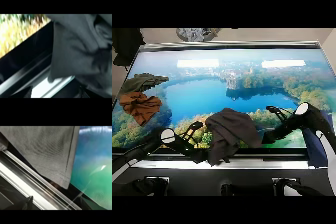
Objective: Fold the shirts.
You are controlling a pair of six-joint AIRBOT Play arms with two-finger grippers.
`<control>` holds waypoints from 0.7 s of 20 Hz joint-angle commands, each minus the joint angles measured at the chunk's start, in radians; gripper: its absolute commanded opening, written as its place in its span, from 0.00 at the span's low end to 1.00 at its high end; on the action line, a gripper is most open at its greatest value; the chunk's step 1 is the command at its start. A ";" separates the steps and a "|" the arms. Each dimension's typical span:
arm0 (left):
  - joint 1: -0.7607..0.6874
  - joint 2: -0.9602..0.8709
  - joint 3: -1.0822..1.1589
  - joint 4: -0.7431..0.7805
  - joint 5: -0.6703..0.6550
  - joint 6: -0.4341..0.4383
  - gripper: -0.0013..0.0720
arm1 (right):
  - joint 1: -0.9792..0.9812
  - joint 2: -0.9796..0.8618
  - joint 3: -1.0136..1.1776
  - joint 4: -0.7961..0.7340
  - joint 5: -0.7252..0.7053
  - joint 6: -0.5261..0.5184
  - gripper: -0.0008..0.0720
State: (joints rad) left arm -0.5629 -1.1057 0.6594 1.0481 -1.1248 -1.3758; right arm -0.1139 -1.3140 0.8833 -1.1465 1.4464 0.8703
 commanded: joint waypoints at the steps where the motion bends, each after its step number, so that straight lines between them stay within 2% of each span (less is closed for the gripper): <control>1: -0.034 -0.045 -0.031 -0.037 0.109 0.008 0.90 | 0.000 -0.013 -0.005 0.018 -0.005 -0.011 1.00; 3: -0.036 -0.074 -0.031 -0.035 0.148 0.003 0.58 | 0.000 -0.013 -0.008 0.021 -0.014 -0.011 1.00; 4: -0.035 -0.082 -0.031 -0.035 0.182 -0.022 0.34 | 0.000 -0.013 -0.021 0.029 -0.032 -0.011 1.00; 5: -0.035 -0.083 -0.031 -0.035 0.211 -0.053 0.17 | 0.000 -0.017 -0.039 0.044 -0.055 -0.011 1.00; 6: -0.035 -0.082 -0.030 -0.036 0.229 -0.069 0.05 | 0.000 -0.030 -0.058 0.072 -0.072 -0.011 1.00; 12: -0.035 -0.076 -0.027 -0.035 0.214 -0.068 0.05 | 0.001 -0.135 -0.094 0.241 -0.141 0.016 0.99; 14: -0.032 -0.075 -0.027 -0.026 0.227 -0.068 0.05 | 0.001 -0.155 -0.094 0.294 -0.142 0.016 0.96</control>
State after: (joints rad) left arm -0.5972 -1.1824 0.6323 1.0138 -0.9154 -1.4395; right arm -0.1139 -1.4342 0.7959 -0.9260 1.3472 0.8753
